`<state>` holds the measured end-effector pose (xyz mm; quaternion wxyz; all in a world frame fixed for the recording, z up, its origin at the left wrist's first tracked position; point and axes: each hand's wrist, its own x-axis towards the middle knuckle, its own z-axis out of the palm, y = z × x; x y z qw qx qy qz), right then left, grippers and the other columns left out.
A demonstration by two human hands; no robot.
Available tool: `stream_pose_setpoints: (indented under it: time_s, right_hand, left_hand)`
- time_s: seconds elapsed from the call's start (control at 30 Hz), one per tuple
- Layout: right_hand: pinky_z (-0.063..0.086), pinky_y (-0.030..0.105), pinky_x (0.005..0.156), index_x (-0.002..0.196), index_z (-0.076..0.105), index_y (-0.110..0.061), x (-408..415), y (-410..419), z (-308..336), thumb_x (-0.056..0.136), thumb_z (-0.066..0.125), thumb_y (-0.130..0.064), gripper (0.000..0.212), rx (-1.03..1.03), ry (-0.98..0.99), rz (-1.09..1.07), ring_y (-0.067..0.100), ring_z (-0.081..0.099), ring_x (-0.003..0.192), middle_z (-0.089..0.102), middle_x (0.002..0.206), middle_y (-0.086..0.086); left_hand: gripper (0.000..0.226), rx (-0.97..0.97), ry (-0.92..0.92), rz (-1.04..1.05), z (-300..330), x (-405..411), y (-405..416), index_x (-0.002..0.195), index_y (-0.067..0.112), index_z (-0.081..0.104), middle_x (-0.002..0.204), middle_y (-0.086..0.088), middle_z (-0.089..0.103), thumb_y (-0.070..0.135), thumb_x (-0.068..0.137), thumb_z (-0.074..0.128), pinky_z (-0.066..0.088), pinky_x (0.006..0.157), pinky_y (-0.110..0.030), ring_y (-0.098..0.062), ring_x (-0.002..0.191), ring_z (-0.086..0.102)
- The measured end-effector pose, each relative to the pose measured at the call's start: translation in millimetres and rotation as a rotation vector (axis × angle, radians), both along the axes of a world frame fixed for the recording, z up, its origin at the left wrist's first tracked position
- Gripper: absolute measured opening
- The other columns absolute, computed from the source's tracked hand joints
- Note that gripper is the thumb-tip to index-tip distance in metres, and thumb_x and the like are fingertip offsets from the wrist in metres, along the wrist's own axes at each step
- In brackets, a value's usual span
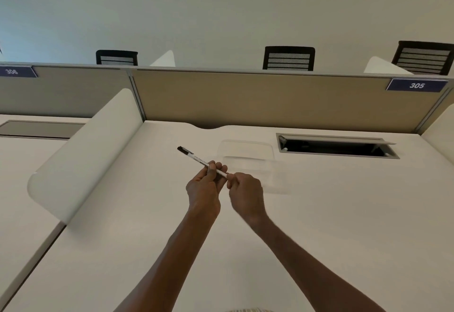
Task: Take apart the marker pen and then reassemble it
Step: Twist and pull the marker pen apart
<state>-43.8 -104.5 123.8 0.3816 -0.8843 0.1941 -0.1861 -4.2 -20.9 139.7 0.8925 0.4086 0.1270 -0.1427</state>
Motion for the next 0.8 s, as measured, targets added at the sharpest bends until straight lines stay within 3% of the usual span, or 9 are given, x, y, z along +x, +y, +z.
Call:
stream_pose_setpoints:
  time_s: [0.07,0.17,0.23,0.27,0.37,0.47,0.63,0.7,0.8]
  right_hand:
    - [0.033,0.028,0.048,0.069,0.058,-0.008,0,2,-15,0.087,0.06,-0.003,0.019,-0.445,-0.159,0.007,0.023,0.049,0.05,0.06,0.058,0.008]
    - [0.03,0.025,0.044,0.069,0.056,-0.01,2,-5,-25,0.082,0.066,0.0,0.018,-0.653,-0.212,0.057,0.019,0.048,0.047,0.057,0.056,0.005]
    - [0.033,0.027,0.049,0.073,0.059,-0.008,2,-4,-22,0.089,0.058,-0.004,0.016,-0.478,-0.195,0.078,0.02,0.049,0.05,0.06,0.06,0.006]
    - [0.036,0.028,0.053,0.076,0.062,-0.007,2,-3,-15,0.093,0.052,-0.008,0.02,-0.268,-0.117,0.098,0.02,0.051,0.053,0.061,0.062,0.005]
    - [0.036,0.026,0.05,0.08,0.065,-0.006,0,-6,14,0.102,0.042,-0.025,0.038,0.788,0.152,0.173,0.015,0.044,0.049,0.056,0.062,0.004]
    - [0.028,0.017,0.042,0.082,0.064,-0.009,-1,-19,27,0.102,0.04,-0.028,0.037,1.291,0.309,0.23,0.009,0.039,0.046,0.056,0.064,0.002]
    - [0.024,0.016,0.036,0.081,0.057,-0.012,-2,-25,30,0.101,0.041,-0.026,0.029,1.561,0.377,0.314,0.006,0.039,0.041,0.052,0.061,-0.002]
    - [0.024,0.016,0.035,0.077,0.056,-0.012,-1,-20,29,0.102,0.043,-0.026,0.032,1.533,0.318,0.226,0.006,0.036,0.039,0.048,0.056,-0.003]
    - [0.026,0.016,0.038,0.073,0.055,-0.012,2,-10,24,0.102,0.044,-0.027,0.035,1.31,0.232,0.073,0.006,0.032,0.04,0.046,0.052,-0.003]
  left_hand:
    - [0.019,-0.016,0.05,0.006,3,1,-1,0.103,-0.006,0.065,0.087,-0.011,0.068,0.009,0.096,0.057,0.061,0.079,-0.036,-0.026,0.091,0.069]
    - [0.018,-0.016,0.073,-0.017,4,2,2,0.102,-0.005,0.066,0.089,-0.011,0.069,0.009,0.097,0.056,0.061,0.074,-0.034,-0.026,0.09,0.07]
    - [0.018,-0.023,0.052,-0.043,3,4,6,0.101,-0.005,0.065,0.088,-0.011,0.068,0.008,0.097,0.055,0.062,0.075,-0.035,-0.026,0.09,0.069]
    - [0.017,-0.025,0.033,-0.058,1,5,9,0.099,-0.005,0.065,0.088,-0.011,0.067,0.008,0.097,0.054,0.062,0.076,-0.035,-0.026,0.091,0.068]
    - [0.017,-0.023,-0.037,-0.109,-1,7,15,0.098,-0.003,0.065,0.088,-0.01,0.065,0.008,0.098,0.052,0.062,0.075,-0.032,-0.023,0.09,0.067]
    - [0.017,-0.015,-0.107,-0.158,1,9,18,0.101,-0.001,0.065,0.086,-0.007,0.068,0.009,0.098,0.053,0.06,0.072,-0.029,-0.021,0.088,0.069]
    - [0.016,-0.008,-0.157,-0.181,7,10,19,0.1,0.001,0.067,0.085,-0.006,0.07,0.01,0.098,0.053,0.06,0.076,-0.029,-0.019,0.086,0.071]
    - [0.016,0.002,-0.161,-0.161,7,9,17,0.1,0.0,0.067,0.085,-0.007,0.07,0.009,0.097,0.053,0.06,0.076,-0.029,-0.021,0.086,0.07]
    - [0.015,0.045,-0.127,-0.1,6,6,12,0.1,0.0,0.067,0.086,-0.009,0.07,0.008,0.097,0.055,0.06,0.074,-0.03,-0.023,0.088,0.07]
